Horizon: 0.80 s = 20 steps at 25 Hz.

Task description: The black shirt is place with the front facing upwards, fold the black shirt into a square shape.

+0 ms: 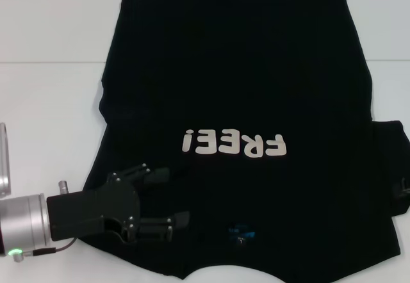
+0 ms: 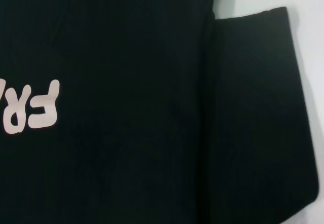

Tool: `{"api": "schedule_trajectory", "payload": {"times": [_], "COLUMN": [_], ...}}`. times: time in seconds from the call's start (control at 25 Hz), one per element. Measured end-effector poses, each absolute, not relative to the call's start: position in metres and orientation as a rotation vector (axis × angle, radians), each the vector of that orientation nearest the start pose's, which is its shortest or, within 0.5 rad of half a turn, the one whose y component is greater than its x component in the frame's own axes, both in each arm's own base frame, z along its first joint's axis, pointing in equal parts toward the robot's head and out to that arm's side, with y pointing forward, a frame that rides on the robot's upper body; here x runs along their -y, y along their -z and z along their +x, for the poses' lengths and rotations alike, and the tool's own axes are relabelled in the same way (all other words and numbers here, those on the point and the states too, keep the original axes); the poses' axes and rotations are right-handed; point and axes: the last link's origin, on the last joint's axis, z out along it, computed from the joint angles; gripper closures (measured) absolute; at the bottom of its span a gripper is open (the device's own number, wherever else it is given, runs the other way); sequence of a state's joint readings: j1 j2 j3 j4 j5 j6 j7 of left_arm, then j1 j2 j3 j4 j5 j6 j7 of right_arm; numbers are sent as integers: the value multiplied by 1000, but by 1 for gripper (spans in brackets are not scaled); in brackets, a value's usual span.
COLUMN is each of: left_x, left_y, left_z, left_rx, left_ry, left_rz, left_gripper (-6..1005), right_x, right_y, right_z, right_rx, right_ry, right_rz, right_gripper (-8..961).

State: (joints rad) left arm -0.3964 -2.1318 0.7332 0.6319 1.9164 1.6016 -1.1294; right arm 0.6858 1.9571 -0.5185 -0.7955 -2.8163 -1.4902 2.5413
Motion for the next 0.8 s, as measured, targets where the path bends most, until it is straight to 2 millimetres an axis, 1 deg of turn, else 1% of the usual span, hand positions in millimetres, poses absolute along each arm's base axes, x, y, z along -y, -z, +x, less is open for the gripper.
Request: {"api": "schedule_trajectory", "payload": {"times": [0.24,0.8], "left_x": [-283,-284], "left_y": [26,26], "left_z": [-278,-279], "left_rx": [462,469], "left_ry": [786,784], "left_rz": [-2721,-2721], "left_gripper": [64,67], "right_x": [-363,-372], "right_y": [-73,-74], "right_z": [329,328], "right_rx": [-1846,-1820], "right_ry": [111,97], "right_rz": [-1990,-1964], "right_gripper": [147,147]}}
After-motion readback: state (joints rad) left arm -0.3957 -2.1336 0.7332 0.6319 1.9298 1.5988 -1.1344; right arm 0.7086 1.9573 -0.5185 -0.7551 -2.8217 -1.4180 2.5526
